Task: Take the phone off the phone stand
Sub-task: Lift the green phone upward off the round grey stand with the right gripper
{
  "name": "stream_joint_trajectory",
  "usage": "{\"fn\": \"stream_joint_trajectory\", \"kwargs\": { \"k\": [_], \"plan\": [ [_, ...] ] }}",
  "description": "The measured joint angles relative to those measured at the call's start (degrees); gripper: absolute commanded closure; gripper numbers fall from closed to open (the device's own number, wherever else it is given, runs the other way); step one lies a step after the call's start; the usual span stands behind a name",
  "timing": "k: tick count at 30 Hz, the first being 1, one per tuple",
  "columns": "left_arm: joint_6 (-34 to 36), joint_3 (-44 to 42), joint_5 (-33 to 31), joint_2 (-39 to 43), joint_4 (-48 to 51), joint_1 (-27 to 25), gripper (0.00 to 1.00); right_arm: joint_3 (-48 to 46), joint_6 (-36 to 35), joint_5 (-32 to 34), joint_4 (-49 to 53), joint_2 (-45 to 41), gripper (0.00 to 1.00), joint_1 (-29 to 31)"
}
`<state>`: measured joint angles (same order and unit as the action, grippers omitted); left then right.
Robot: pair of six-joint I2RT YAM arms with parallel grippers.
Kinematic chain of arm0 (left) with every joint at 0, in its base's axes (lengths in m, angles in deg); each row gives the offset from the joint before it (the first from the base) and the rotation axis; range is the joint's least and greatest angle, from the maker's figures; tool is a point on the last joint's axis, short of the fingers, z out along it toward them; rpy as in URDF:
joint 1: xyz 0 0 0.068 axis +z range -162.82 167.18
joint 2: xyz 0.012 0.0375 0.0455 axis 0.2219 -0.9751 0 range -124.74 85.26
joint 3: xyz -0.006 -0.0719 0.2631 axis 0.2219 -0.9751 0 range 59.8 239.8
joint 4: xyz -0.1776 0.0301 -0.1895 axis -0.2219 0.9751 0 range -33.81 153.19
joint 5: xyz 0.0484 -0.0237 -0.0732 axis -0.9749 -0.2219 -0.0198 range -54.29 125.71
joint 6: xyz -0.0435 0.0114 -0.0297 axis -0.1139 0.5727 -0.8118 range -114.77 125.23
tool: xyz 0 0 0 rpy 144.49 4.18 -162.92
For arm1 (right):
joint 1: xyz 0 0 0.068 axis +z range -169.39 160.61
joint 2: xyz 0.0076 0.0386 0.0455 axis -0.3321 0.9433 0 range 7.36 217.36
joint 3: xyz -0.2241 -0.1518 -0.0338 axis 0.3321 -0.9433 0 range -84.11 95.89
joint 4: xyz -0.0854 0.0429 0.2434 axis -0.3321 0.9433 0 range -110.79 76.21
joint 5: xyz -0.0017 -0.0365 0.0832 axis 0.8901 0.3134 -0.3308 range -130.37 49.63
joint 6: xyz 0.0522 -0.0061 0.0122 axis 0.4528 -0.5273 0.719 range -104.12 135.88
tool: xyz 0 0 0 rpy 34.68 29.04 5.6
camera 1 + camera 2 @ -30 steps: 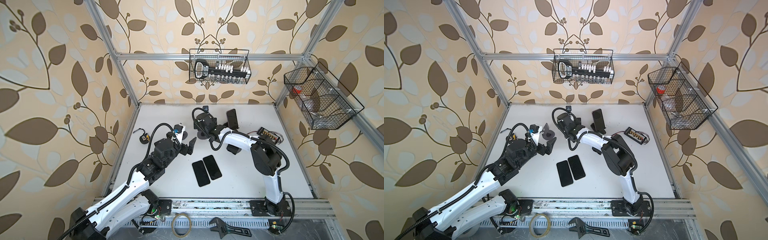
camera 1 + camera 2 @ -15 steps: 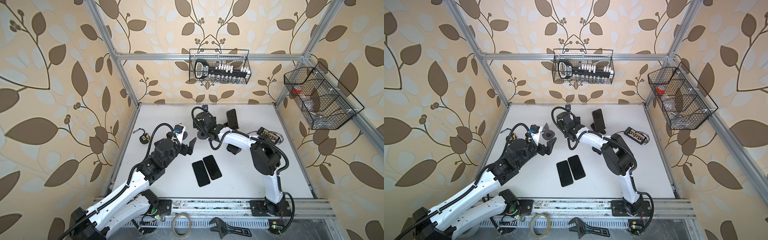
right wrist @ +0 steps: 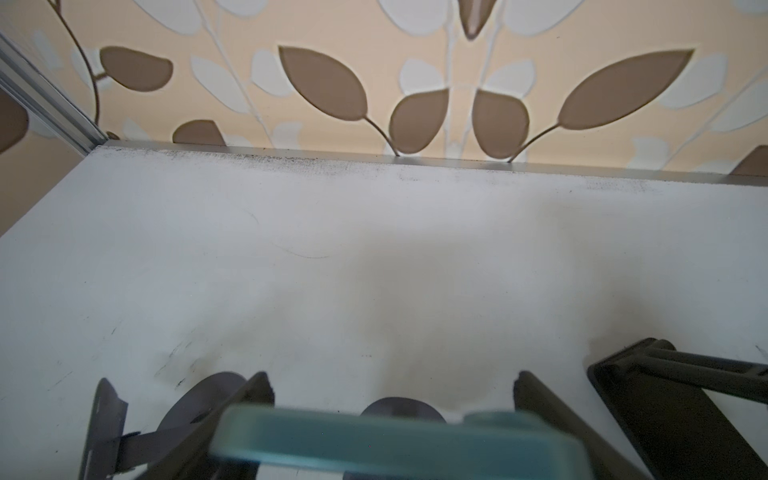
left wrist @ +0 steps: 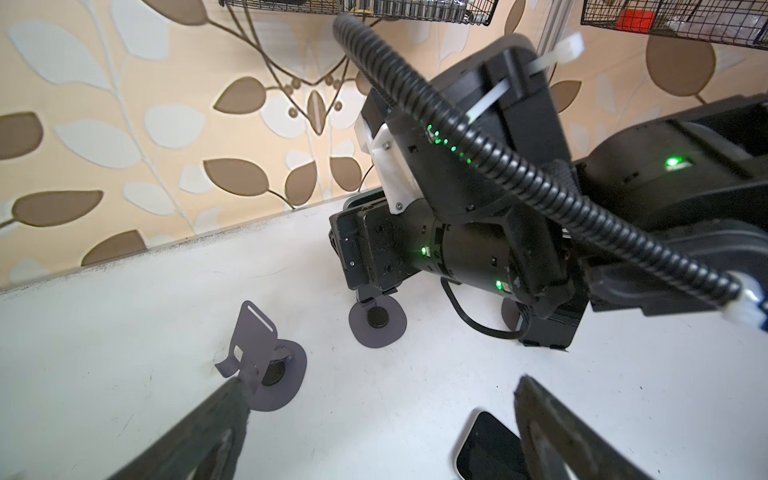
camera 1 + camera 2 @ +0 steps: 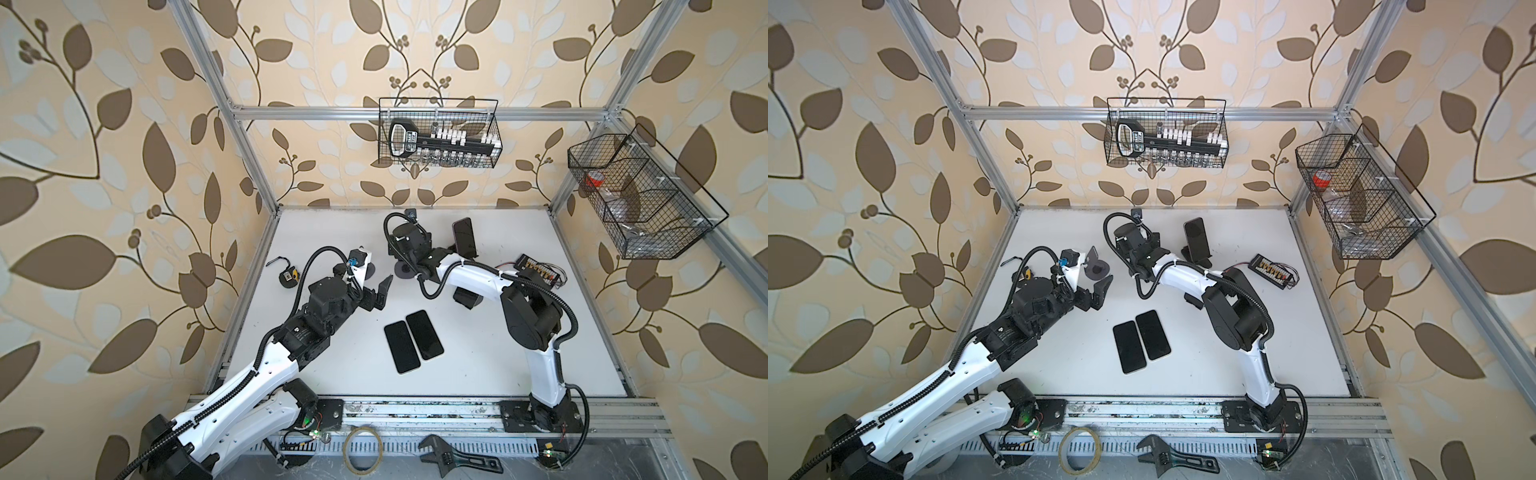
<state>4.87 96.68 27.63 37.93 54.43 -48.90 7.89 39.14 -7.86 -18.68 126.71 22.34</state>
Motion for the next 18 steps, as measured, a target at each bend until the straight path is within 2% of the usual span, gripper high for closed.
{"fn": "stream_joint_trajectory", "kwargs": {
  "k": [18],
  "plan": [
    [-0.02,0.0,0.02,-0.07,0.0,0.0,0.01,0.0,-0.42,-0.44,-0.7,0.0,0.13,-0.31]
  ]
}}
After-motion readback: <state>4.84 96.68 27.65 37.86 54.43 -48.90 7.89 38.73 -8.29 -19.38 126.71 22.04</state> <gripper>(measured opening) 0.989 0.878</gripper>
